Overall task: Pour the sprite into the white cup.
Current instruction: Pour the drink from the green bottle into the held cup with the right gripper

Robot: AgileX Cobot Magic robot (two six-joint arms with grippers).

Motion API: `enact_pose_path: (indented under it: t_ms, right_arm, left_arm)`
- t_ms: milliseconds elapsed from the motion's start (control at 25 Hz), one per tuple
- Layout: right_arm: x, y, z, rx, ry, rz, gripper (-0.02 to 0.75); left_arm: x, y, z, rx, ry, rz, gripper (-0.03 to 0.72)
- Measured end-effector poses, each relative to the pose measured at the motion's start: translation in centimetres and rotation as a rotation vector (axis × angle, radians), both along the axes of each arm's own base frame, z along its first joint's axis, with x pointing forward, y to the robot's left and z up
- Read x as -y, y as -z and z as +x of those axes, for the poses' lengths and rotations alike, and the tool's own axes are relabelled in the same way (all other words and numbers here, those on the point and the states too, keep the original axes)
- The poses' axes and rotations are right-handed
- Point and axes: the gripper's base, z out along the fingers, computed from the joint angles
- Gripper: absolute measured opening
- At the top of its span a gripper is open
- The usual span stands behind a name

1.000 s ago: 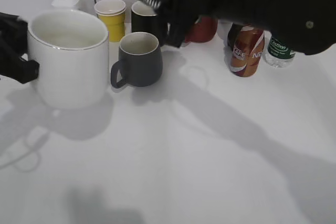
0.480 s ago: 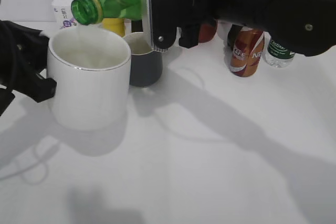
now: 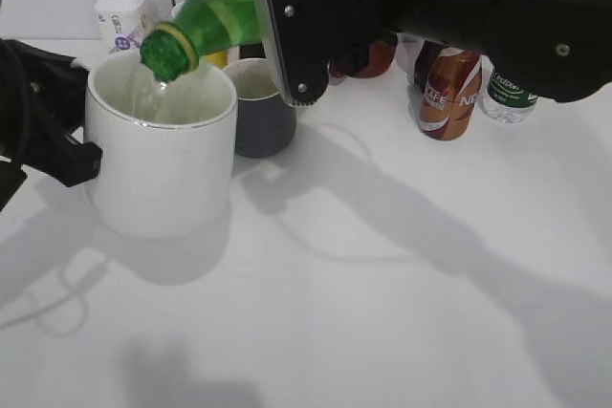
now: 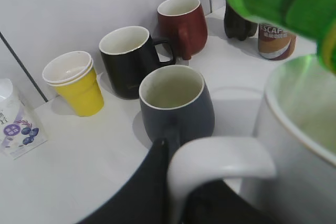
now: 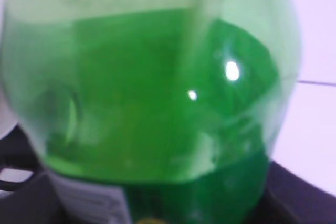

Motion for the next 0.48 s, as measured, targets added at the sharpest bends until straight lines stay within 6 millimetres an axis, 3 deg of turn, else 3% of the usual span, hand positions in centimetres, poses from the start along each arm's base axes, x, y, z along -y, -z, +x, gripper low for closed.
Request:
enact_pose_path:
  t_ms: [480]
  right_arm:
    - [0.14, -0.84, 0.21, 0.119, 0.023, 0.011, 0.419]
  left_arm:
    - [-0.02, 0.06, -0.01, -0.006, -0.001, 0.004, 0.04]
